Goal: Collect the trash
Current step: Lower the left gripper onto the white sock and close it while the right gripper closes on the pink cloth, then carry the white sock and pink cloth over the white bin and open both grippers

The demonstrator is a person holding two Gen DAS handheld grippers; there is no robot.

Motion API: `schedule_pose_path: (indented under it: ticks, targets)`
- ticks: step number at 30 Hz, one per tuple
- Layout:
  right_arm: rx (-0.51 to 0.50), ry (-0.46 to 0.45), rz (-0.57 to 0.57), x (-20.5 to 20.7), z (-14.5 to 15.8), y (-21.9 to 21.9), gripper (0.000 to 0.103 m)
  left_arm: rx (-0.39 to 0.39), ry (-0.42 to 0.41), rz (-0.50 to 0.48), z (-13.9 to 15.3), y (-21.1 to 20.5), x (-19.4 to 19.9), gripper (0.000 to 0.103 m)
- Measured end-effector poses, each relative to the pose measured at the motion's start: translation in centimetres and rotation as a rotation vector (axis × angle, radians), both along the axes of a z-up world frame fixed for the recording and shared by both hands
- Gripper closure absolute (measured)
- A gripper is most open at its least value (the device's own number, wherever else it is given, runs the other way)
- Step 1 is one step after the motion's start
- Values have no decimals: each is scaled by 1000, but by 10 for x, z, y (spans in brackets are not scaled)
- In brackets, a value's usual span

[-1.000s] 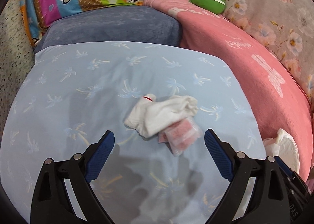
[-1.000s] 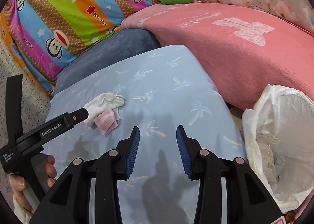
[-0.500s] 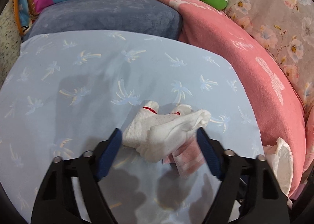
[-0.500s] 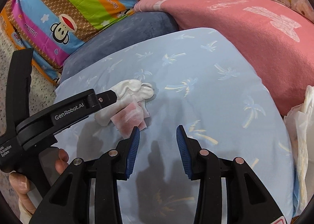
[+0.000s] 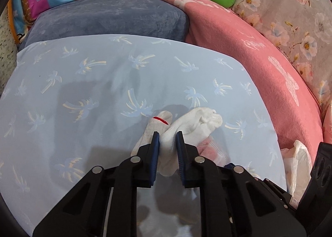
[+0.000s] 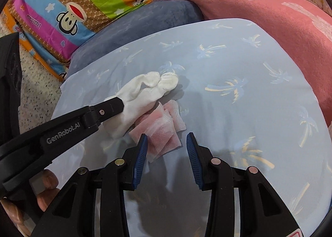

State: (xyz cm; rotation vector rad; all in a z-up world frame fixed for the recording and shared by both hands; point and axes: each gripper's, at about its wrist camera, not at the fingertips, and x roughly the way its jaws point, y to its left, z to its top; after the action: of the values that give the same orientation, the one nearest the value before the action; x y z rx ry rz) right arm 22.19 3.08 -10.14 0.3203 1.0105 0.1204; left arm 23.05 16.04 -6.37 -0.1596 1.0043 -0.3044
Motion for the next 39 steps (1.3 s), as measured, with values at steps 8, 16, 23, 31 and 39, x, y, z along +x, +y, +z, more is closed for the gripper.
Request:
schedule_pose_path:
  ticks: [8, 16, 23, 31, 39]
  targets:
    - [4, -6, 9, -6, 1, 0, 88, 8, -11, -8, 3, -3, -3, 93]
    - [-8, -56, -32, -37, 21, -20, 90, 15, -39, -31, 16, -16, -20, 93]
    - [-30, -109, -83, -70, 45, -48, 90, 6, -63, -68, 30, -35, -40, 93]
    - [-18, -156, -157, -105, 67, -86, 90, 3, -92, -119, 46, -66, -65, 93]
    - [-11, -188, -223, -137, 81, -122, 90, -2, -110, -175, 56, -97, -88, 93]
